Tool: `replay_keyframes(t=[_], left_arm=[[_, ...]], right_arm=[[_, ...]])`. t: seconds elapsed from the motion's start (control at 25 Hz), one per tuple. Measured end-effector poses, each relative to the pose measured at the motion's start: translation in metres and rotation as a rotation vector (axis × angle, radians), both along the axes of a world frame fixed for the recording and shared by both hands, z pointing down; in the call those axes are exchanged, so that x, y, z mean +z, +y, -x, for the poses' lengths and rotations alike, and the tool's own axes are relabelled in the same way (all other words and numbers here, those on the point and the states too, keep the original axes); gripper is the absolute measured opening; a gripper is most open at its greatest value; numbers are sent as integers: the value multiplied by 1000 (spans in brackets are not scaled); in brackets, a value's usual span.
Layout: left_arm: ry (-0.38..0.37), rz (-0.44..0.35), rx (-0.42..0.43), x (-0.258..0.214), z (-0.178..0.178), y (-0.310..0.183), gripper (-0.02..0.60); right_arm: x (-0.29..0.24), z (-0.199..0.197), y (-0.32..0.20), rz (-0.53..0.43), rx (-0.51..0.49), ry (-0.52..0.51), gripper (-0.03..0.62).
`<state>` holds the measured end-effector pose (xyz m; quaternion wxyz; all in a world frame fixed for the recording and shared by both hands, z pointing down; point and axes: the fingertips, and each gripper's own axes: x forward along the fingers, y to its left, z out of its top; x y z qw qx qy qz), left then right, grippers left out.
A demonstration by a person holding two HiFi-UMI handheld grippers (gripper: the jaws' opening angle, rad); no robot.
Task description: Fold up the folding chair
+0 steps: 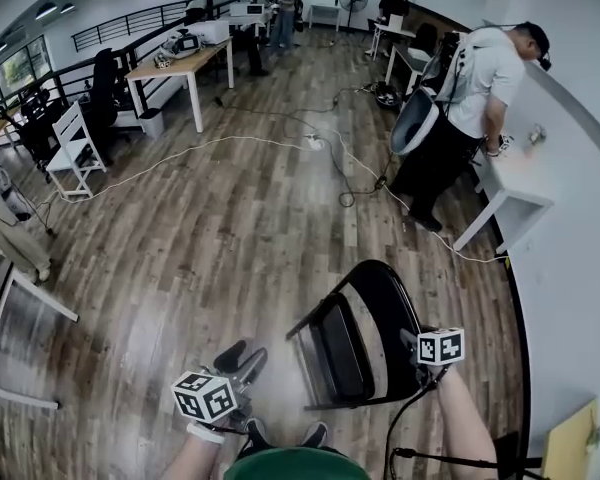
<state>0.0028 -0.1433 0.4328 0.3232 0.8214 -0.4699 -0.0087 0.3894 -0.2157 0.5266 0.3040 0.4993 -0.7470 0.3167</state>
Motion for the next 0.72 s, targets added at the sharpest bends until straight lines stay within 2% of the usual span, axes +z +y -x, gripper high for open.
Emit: replay_keyframes(t=[0.12,0.32,0.44,0.72], left_arm=[[-68,-63,-35,-5,23,-7,245],[-127,-125,-69,-6,44,-21,233],[-144,-115,-68,-2,47,-26,233],[-129,-102,-50,-3,40,-27,229]], right_arm=[[0,11,3,-8,-1,23,130],[-2,31,-1,-26,-4,52,132],[-6,45,-2,-22,-12,57,132],[-12,51,2,-20,-6,78,132]])
